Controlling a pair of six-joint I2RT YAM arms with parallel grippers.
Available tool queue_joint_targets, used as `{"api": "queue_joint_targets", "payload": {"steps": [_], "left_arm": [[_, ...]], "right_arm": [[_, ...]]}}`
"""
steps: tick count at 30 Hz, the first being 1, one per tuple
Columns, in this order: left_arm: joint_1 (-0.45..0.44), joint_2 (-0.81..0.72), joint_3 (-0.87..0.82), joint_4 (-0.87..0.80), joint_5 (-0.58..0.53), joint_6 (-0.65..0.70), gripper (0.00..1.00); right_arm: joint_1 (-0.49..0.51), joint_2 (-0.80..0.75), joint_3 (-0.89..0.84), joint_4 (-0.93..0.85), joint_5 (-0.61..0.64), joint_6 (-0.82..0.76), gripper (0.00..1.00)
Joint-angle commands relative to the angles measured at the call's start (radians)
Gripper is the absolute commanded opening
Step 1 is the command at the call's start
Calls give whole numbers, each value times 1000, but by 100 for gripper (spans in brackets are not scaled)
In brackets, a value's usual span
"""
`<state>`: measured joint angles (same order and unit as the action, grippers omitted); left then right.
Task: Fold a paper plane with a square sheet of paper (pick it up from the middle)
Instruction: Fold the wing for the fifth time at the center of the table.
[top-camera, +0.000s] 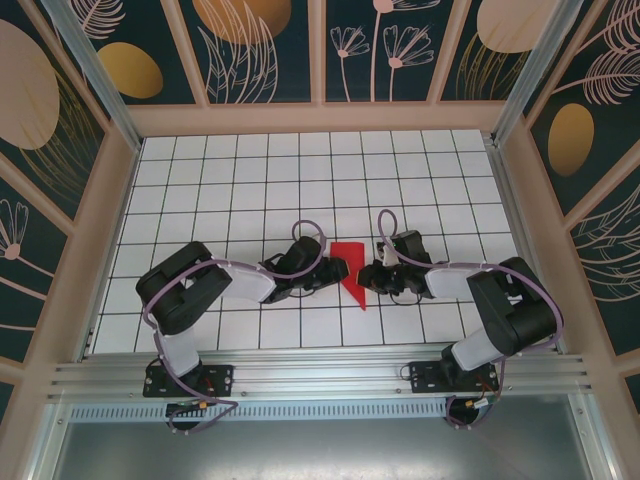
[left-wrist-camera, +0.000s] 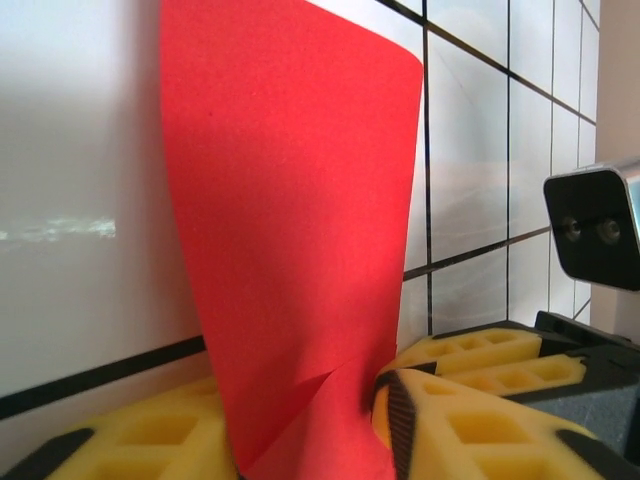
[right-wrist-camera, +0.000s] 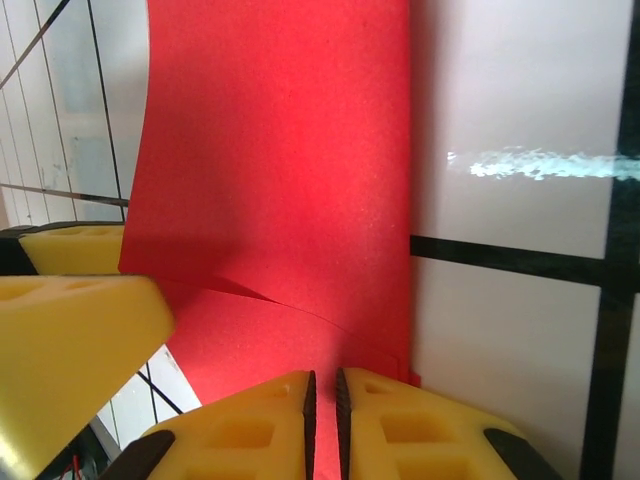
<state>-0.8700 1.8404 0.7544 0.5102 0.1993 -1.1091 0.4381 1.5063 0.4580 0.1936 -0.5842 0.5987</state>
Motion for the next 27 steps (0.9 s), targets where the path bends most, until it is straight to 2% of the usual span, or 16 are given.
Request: {"api": "queue_joint_targets", "payload": {"steps": [1, 4, 9, 13, 16, 23, 27], "left_arm": [[-4, 42, 20, 37, 28, -1, 33], [-3, 32, 17, 17, 12, 20, 18], [-3, -3, -14, 22, -17, 23, 2], [-3, -44, -43, 15, -46, 17, 0], [-3, -79, -61, 1, -71, 12, 0], [-2, -120, -77, -39, -105, 12, 0], [-3, -111, -72, -29, -85, 17, 0]], "right_arm": [[-15, 14, 5, -34, 9, -39, 18], [-14, 2, 19, -49, 15, -44, 19], [-10, -72, 25, -89, 57, -46, 24], [0, -164, 4, -91, 91, -63, 33], [18, -229, 4, -114, 140, -88, 34], [113, -258, 13, -111, 250, -100, 24], [162, -238, 18, -62, 235, -53, 21]]}}
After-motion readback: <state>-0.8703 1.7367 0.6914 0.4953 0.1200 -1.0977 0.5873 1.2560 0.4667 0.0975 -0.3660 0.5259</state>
